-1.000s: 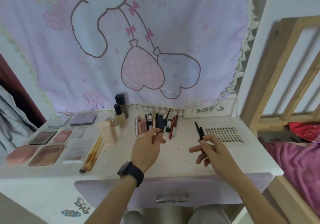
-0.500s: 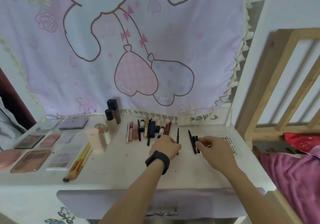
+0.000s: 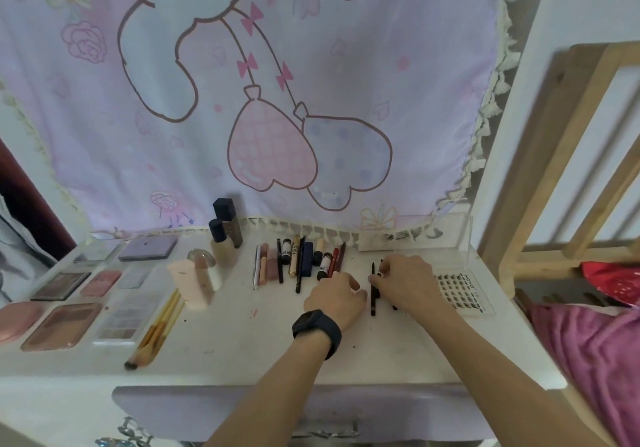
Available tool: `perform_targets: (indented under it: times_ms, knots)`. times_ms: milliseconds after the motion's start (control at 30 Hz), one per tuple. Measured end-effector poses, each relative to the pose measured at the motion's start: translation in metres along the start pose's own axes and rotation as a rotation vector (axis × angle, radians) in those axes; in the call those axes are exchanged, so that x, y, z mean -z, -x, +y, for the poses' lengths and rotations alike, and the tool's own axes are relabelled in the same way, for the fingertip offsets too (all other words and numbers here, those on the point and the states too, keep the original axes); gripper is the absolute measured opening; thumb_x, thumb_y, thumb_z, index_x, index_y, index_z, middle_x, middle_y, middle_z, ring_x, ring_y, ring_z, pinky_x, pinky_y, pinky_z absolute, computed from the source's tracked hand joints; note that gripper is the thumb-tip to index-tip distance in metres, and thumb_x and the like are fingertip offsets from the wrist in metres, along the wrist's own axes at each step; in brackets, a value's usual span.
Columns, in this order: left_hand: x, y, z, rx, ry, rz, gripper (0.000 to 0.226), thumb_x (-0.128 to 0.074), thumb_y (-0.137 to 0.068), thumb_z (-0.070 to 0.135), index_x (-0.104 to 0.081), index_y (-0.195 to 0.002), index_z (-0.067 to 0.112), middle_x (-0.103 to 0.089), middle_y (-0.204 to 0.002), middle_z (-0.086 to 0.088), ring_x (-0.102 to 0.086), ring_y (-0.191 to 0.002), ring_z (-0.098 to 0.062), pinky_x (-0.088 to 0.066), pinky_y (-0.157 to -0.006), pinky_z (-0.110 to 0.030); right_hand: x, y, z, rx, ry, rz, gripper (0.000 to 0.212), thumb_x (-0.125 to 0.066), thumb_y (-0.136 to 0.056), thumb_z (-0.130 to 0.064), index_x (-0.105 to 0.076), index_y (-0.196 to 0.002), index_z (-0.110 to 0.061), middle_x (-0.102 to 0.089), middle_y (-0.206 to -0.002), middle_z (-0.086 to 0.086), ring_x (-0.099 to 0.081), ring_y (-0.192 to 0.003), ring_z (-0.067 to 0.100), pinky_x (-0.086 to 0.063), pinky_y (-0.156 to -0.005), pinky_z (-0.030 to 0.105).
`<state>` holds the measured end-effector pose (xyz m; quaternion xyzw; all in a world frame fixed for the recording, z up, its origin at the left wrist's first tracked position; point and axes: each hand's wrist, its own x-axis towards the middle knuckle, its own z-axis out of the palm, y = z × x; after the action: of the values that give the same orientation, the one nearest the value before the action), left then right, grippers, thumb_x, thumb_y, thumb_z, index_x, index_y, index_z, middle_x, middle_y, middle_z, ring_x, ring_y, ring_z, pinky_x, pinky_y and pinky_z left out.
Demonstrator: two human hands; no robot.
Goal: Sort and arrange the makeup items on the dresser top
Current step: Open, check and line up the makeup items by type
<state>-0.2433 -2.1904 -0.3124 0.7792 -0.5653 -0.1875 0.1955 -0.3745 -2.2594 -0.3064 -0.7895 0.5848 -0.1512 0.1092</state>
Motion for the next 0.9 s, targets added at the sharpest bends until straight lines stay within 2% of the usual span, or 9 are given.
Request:
perform_targets:
  times_ms: [67, 133, 267, 367, 400, 467, 567, 667, 900]
  knots:
    - [-0.003, 0.002, -0.004, -0.074, 0.046, -0.013, 0.031, -0.056, -0.094, 0.042, -0.06, -0.124, 0.033, -0.065, -0.114, 0.01, -0.061, -0.106, -0.015, -0.053, -0.088, -0.034, 0.003, 0.013, 0.008, -0.01, -0.086, 0.075, 0.023, -0.062, -0.093, -0.042, -0.07, -0.101, -0.022, -0.072, -0.093, -0.005, -0.065, -0.09, 0.017, -0.048, -0.078, 0.03]
    - [-0.007, 0.005, -0.007, -0.164, 0.045, -0.029, 0.037, -0.057, -0.094, 0.04, -0.056, -0.13, 0.035, -0.06, -0.122, 0.01, -0.057, -0.109, -0.013, -0.051, -0.091, -0.034, 0.005, 0.035, 0.018, 0.001, -0.167, 0.154, 0.017, -0.061, -0.095, -0.037, -0.07, -0.101, -0.024, -0.07, -0.09, -0.01, -0.063, -0.085, 0.012, -0.044, -0.075, 0.027]
    - [-0.016, 0.008, -0.013, -0.28, -0.046, -0.025, 0.045, -0.054, -0.094, 0.043, -0.05, -0.139, 0.039, -0.05, -0.135, 0.011, -0.047, -0.123, -0.011, -0.046, -0.088, -0.03, -0.008, 0.093, 0.045, 0.017, -0.247, 0.301, 0.005, -0.066, -0.093, -0.03, -0.068, -0.097, -0.029, -0.062, -0.085, -0.019, -0.056, -0.072, 0.0, -0.039, -0.067, 0.014]
    - [-0.019, 0.005, -0.013, -0.335, -0.131, -0.012, 0.041, -0.049, -0.097, 0.042, -0.053, -0.138, 0.035, -0.052, -0.136, 0.009, -0.044, -0.127, -0.015, -0.046, -0.09, -0.034, -0.031, 0.123, 0.067, 0.079, -0.141, 0.444, 0.012, -0.072, -0.088, -0.021, -0.072, -0.099, -0.017, -0.068, -0.095, -0.002, -0.061, -0.084, 0.018, -0.052, -0.078, 0.028]
    - [-0.02, 0.004, -0.012, -0.346, -0.148, -0.01, 0.04, -0.048, -0.098, 0.042, -0.055, -0.136, 0.034, -0.052, -0.135, 0.009, -0.045, -0.126, -0.017, -0.047, -0.09, -0.035, -0.036, 0.128, 0.072, 0.119, -0.107, 0.494, 0.013, -0.069, -0.089, -0.022, -0.072, -0.098, -0.014, -0.068, -0.096, 0.002, -0.061, -0.087, 0.022, -0.054, -0.078, 0.034]
    - [-0.022, 0.002, -0.011, -0.344, -0.163, 0.01, 0.04, -0.048, -0.097, 0.043, -0.055, -0.135, 0.034, -0.052, -0.135, 0.008, -0.045, -0.126, -0.017, -0.046, -0.09, -0.034, -0.043, 0.133, 0.076, 0.166, -0.085, 0.561, 0.023, -0.057, -0.091, -0.029, -0.072, -0.096, -0.012, -0.068, -0.096, 0.005, -0.059, -0.086, 0.024, -0.053, -0.075, 0.036]
    - [-0.028, 0.001, -0.01, -0.371, -0.156, 0.061, 0.047, -0.05, -0.096, 0.043, -0.047, -0.142, 0.034, -0.045, -0.145, 0.008, -0.039, -0.134, -0.017, -0.044, -0.098, -0.036, -0.047, 0.131, 0.074, 0.138, -0.078, 0.591, 0.028, -0.052, -0.09, -0.033, -0.072, -0.094, -0.014, -0.068, -0.096, 0.003, -0.058, -0.085, 0.024, -0.051, -0.072, 0.036]
    - [-0.033, -0.003, -0.007, -0.443, -0.188, 0.029, 0.052, -0.048, -0.098, 0.045, -0.04, -0.149, 0.033, -0.037, -0.155, 0.008, -0.035, -0.139, -0.018, -0.039, -0.106, -0.036, -0.051, 0.13, 0.074, 0.122, -0.066, 0.593, 0.025, -0.052, -0.09, -0.033, -0.071, -0.095, -0.017, -0.068, -0.097, 0.001, -0.057, -0.085, 0.023, -0.05, -0.071, 0.036]
    - [-0.041, -0.01, -0.004, -0.536, -0.241, 0.019, 0.052, -0.042, -0.102, 0.05, -0.039, -0.15, 0.032, -0.037, -0.157, 0.012, -0.036, -0.139, -0.014, -0.041, -0.104, -0.03, -0.053, 0.13, 0.077, 0.132, -0.069, 0.606, 0.021, -0.056, -0.089, -0.032, -0.07, -0.094, -0.018, -0.068, -0.097, 0.0, -0.057, -0.085, 0.022, -0.051, -0.07, 0.035]
